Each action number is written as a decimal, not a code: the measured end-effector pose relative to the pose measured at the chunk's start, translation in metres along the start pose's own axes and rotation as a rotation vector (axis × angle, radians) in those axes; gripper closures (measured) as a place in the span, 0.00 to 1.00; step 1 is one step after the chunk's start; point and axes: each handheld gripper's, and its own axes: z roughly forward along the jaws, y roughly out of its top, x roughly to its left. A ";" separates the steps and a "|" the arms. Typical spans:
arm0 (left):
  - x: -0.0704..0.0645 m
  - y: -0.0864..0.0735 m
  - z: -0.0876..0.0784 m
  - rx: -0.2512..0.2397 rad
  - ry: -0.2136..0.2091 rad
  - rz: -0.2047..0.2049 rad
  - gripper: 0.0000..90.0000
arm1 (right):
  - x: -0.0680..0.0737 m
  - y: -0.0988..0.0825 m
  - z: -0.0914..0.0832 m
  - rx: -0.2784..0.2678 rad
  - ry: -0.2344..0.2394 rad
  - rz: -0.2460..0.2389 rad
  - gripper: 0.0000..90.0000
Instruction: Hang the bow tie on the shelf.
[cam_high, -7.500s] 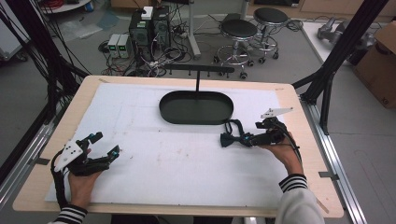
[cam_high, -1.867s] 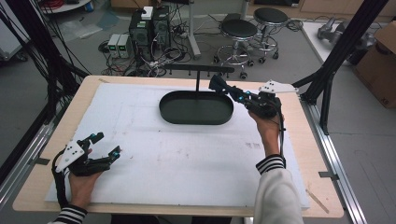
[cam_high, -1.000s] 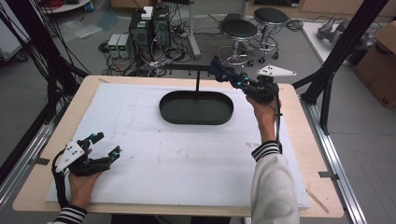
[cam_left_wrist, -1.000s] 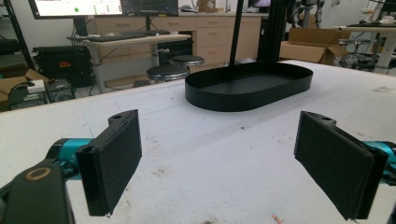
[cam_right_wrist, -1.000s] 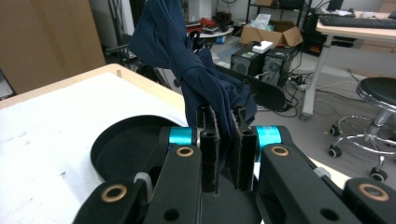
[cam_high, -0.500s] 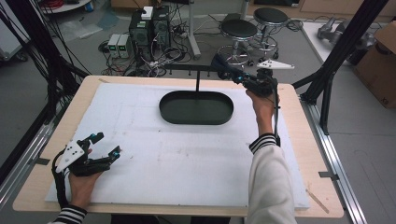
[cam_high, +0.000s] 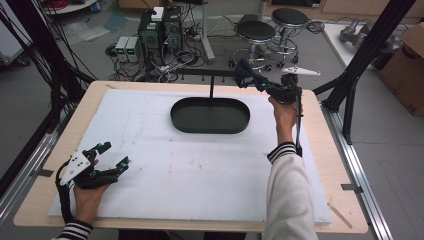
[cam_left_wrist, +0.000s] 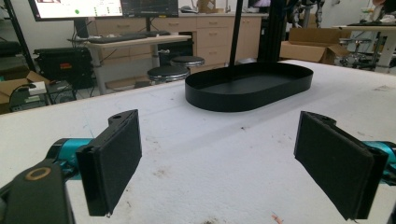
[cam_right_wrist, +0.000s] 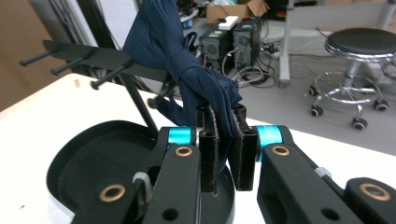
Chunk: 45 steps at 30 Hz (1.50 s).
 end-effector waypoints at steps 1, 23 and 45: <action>0.000 0.000 0.000 0.000 0.000 0.000 0.17 | -0.001 0.000 -0.001 0.003 -0.002 0.006 0.93; -0.001 0.000 0.000 -0.002 -0.001 0.001 0.17 | -0.010 -0.008 0.001 0.133 -0.147 0.010 0.60; -0.001 0.000 0.000 -0.003 -0.002 0.011 0.16 | 0.045 -0.022 -0.072 0.011 -0.064 -0.157 0.27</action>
